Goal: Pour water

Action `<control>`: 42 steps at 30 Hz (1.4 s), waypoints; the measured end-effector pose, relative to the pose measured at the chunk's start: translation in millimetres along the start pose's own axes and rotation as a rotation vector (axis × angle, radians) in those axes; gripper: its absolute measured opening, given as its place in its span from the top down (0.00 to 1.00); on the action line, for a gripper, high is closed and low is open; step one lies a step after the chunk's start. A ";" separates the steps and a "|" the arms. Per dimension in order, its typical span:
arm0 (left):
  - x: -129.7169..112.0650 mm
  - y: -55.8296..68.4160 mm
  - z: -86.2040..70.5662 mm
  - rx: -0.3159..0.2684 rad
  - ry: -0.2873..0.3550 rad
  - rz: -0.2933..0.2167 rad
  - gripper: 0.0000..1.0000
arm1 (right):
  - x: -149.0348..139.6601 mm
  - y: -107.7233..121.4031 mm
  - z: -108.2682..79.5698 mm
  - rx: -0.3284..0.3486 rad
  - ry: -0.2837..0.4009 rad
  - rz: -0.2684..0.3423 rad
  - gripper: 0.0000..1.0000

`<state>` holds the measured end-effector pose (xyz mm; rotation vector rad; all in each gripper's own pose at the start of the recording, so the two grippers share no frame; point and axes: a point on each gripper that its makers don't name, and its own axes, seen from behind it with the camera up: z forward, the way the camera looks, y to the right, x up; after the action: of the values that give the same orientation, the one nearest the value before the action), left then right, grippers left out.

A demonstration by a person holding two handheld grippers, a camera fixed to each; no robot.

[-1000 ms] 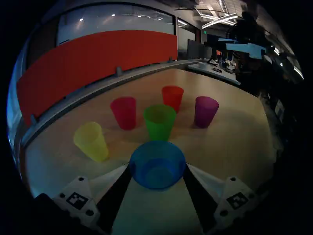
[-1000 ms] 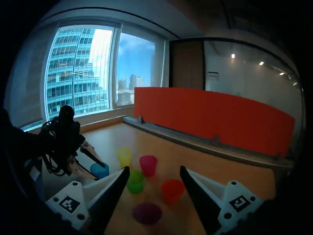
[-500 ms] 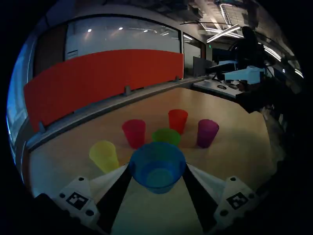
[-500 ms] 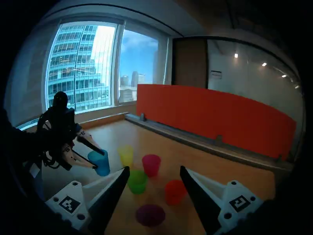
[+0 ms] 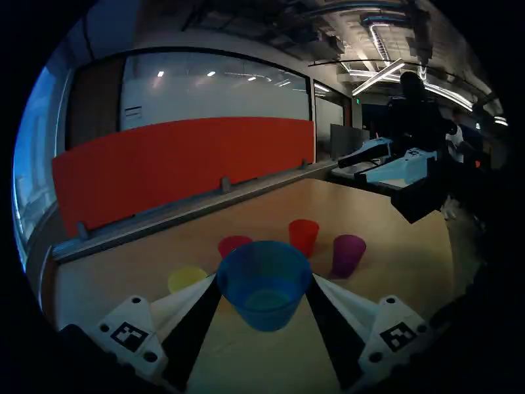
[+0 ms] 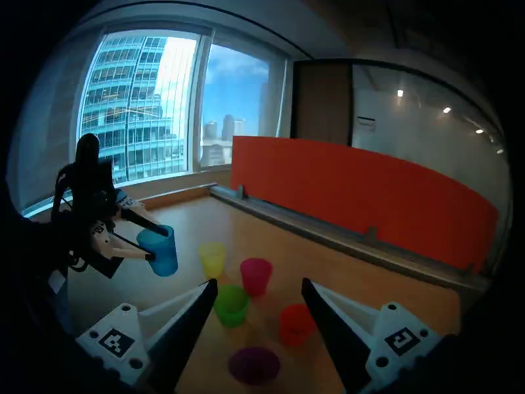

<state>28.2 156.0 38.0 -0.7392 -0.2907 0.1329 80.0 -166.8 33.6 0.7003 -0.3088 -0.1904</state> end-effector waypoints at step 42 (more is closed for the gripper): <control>80.9 -3.5 -41.1 0.036 0.179 0.054 0.14 | -42.8 -16.4 57.8 0.079 -0.195 -0.031 0.01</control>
<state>117.8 144.8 28.9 -0.7184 -0.0975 0.1220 19.0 -202.2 55.3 0.7667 -0.4938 -0.2778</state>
